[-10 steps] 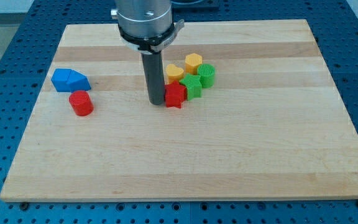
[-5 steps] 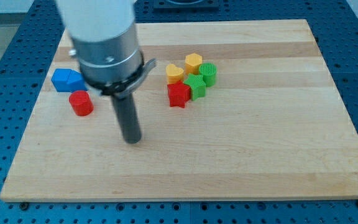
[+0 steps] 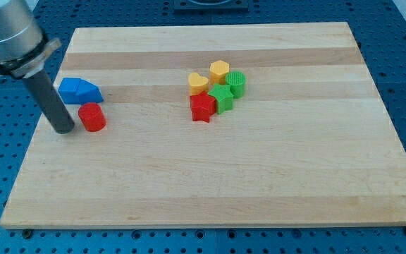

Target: Push the red circle closer to the group of blocks

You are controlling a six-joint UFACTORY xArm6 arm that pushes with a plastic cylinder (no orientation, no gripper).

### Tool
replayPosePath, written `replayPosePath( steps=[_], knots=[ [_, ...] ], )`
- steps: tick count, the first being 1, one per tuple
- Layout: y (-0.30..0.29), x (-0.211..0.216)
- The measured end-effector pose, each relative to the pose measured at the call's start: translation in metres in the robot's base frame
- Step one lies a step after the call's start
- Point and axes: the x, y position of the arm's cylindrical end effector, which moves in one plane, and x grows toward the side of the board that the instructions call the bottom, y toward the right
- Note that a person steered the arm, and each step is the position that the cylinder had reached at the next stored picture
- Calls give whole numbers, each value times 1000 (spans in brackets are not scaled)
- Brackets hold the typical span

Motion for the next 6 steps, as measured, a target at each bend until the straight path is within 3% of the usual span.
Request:
replayPosePath(
  steps=[4,6],
  knots=[
    [118,-55],
    [123,-58]
  ],
)
